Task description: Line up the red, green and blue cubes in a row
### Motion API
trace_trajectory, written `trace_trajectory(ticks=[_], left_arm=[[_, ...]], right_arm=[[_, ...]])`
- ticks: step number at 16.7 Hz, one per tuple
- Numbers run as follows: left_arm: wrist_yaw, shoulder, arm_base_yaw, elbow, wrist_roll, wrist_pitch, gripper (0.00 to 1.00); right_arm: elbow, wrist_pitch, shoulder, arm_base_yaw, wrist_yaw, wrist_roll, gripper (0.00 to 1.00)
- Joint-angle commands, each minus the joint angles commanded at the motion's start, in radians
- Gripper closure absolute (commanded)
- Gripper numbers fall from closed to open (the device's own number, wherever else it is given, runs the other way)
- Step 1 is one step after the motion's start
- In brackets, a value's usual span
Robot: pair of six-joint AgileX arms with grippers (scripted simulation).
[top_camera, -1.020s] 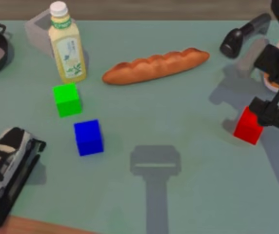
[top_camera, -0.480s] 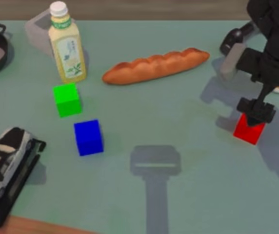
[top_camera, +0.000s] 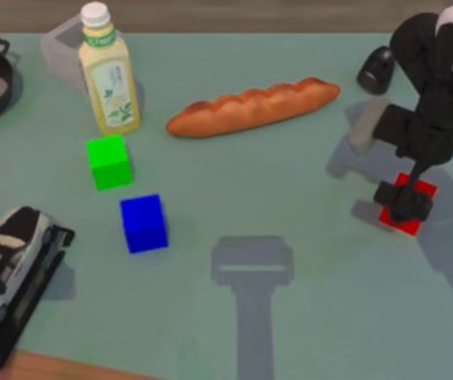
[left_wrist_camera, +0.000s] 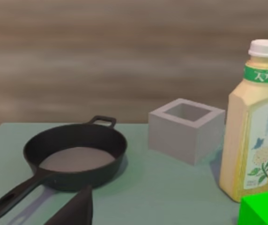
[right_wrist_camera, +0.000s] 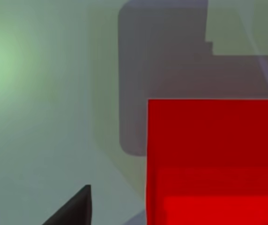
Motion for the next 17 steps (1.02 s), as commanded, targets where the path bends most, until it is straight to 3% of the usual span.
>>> trace_trajectory(ticks=[4, 8, 17], left_arm=[[0.0, 0.0, 0.0, 0.0, 0.0, 0.0, 0.0], [0.0, 0.0, 0.0, 0.0, 0.0, 0.0, 0.0], [0.0, 0.0, 0.0, 0.0, 0.0, 0.0, 0.0]], right_arm=[[-0.083, 0.135, 0.054, 0.002, 0.0, 0.002, 0.0], [-0.089, 0.143, 0.059, 0.002, 0.001, 0.002, 0.0], [-0.089, 0.143, 0.059, 0.002, 0.001, 0.002, 0.68]])
